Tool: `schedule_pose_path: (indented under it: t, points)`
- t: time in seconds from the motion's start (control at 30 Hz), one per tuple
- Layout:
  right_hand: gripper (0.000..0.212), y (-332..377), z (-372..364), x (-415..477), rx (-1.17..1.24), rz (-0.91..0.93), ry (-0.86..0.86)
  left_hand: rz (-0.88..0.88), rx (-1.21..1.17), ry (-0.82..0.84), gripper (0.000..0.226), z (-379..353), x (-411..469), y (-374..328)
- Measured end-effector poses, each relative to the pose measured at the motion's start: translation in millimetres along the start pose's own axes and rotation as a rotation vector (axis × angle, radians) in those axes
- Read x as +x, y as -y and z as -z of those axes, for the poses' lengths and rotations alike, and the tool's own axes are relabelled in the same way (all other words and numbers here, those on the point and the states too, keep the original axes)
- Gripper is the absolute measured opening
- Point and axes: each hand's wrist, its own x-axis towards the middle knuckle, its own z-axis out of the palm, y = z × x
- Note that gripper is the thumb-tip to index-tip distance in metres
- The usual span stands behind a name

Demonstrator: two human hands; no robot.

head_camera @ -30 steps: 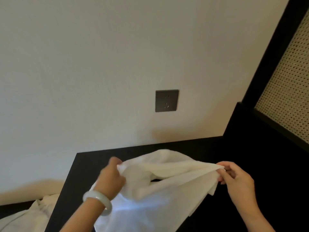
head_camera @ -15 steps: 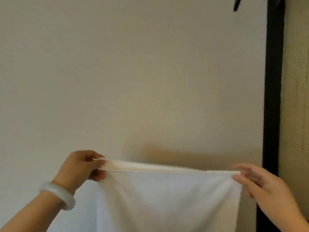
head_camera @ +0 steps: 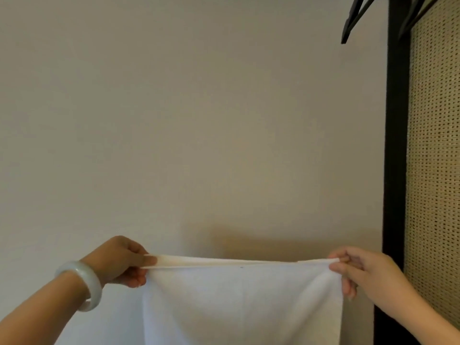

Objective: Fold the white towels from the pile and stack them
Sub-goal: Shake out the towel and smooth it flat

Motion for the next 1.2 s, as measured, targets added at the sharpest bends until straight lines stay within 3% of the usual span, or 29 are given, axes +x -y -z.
schedule_pose_path:
  t: [0.23, 0.4, 0.53, 0.67, 0.77, 0.97, 1.07, 1.2]
  points:
    - [0.002, -11, 2, 14, -0.076, 0.026, 0.01, 0.056, -0.086, 0.075, 0.03, 6, 9, 5]
    - [0.006, -22, -21, 44, -0.102, -0.064, 0.022, 0.137, -0.248, -0.043, 0.017, -21, 34, -6]
    - [0.004, 4, -6, 66, 0.041, 0.042, -0.151, -0.03, -0.365, -0.128, 0.01, -12, 42, -42]
    - [0.003, 18, 19, 44, 0.206, 0.125, -0.147, -0.163, -0.323, -0.087, 0.009, 7, 19, -41]
    - [0.006, -14, 5, 7, 0.244, -0.016, -0.028, -0.103, -0.207, -0.004, 0.005, -3, -1, 9]
    - [0.01, -136, -78, -98, 0.084, -0.71, 0.341, 0.204, 0.083, 0.177, 0.007, -88, -49, 189]
    - [0.01, -181, -102, -156, -0.021, -0.855, 0.428, 0.3, 0.211, 0.289, 0.007, -120, -91, 259]
    - [0.012, -214, -108, -210, -0.052, -0.908, 0.437, 0.36, 0.277, 0.36, 0.004, -141, -131, 307]
